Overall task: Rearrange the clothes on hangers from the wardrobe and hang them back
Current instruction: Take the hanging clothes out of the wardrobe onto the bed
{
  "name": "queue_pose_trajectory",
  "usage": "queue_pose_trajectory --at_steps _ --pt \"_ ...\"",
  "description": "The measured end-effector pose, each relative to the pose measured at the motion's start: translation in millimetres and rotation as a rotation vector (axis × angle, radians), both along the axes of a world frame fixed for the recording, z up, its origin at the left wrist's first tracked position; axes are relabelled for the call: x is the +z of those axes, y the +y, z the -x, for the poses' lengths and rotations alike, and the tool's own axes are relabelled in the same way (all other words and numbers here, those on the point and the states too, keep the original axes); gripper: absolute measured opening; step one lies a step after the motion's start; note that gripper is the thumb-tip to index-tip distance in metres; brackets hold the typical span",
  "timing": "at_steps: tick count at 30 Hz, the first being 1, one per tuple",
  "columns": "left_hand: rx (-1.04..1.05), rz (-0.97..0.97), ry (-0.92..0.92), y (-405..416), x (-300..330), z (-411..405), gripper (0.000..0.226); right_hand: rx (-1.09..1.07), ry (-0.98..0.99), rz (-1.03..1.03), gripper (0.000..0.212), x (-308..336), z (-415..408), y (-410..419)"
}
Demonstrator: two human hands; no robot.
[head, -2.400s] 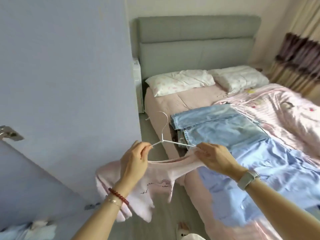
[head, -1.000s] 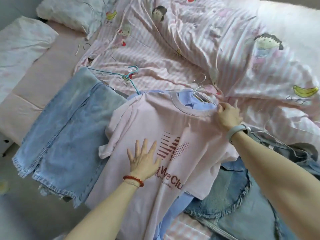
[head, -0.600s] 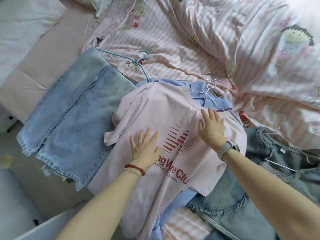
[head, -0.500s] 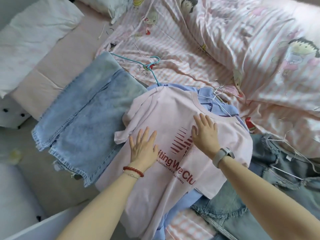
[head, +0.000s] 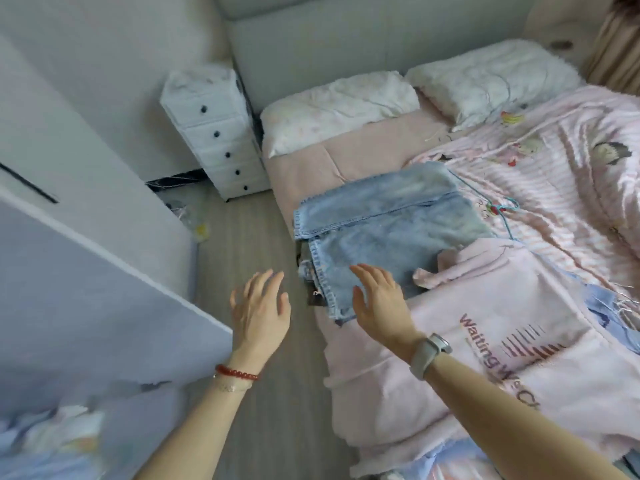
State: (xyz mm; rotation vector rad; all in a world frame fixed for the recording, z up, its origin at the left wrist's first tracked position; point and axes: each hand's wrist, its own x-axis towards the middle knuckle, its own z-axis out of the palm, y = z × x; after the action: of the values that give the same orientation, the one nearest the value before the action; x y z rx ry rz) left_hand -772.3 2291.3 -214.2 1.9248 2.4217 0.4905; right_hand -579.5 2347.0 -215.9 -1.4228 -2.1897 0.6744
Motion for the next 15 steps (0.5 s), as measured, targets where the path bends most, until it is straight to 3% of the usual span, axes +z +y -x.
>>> queue_pose_trajectory --at_steps 4,7,15 --pt "0.225 -0.156 0.075 -87 32 109 0.038 0.272 -0.015 -0.009 0.055 33 115 -56" --pt "0.372 -0.250 0.126 -162 53 181 0.041 0.441 0.008 -0.065 0.053 53 196 -101" --pt "0.839 -0.301 0.272 -367 119 302 0.044 0.884 0.113 -0.119 0.063 100 378 -227"
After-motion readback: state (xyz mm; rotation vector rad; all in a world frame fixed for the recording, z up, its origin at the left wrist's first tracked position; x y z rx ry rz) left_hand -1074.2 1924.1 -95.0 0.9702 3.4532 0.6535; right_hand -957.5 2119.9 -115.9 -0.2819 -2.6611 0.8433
